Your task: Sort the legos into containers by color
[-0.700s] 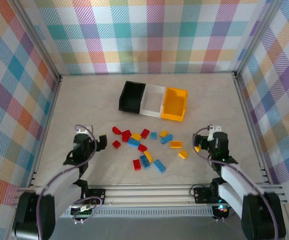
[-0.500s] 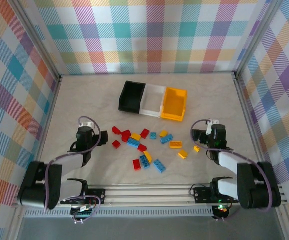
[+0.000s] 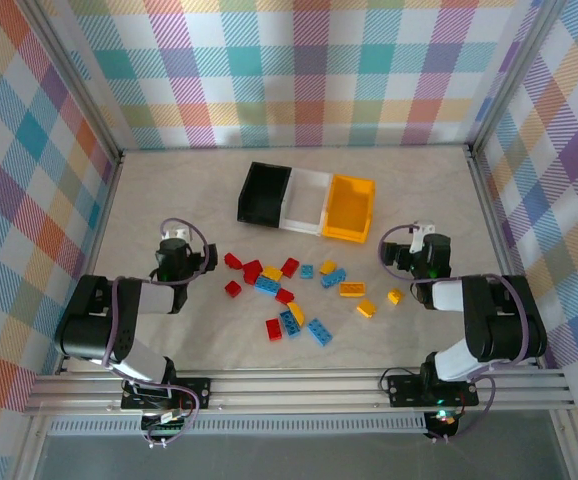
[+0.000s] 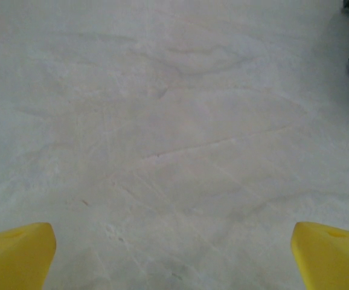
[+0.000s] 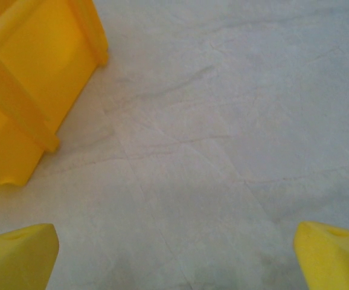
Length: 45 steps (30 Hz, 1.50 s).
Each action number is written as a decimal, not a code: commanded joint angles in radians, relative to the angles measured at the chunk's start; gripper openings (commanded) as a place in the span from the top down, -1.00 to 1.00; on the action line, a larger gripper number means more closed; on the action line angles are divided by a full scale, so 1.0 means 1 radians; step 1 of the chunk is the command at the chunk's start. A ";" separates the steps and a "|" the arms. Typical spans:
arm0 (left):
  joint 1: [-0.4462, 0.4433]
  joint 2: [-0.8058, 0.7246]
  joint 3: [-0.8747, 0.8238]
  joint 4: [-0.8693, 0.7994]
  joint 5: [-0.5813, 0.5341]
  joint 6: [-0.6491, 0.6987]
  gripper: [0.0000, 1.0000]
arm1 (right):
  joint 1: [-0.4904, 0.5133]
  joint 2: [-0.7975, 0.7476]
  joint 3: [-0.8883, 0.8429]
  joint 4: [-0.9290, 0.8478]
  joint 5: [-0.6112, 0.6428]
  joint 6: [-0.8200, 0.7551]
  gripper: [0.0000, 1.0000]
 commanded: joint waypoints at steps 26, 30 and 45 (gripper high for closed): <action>0.016 0.009 0.042 0.096 -0.054 0.022 -1.00 | -0.012 -0.036 0.054 0.066 -0.043 -0.034 -0.99; 0.008 -0.110 0.203 -0.305 -0.261 -0.080 -1.00 | -0.012 -0.127 0.110 -0.117 -0.008 -0.017 -0.99; -0.002 -0.630 0.247 -0.814 -0.190 -0.410 -1.00 | -0.012 -0.415 0.445 -0.999 -0.056 0.397 -0.99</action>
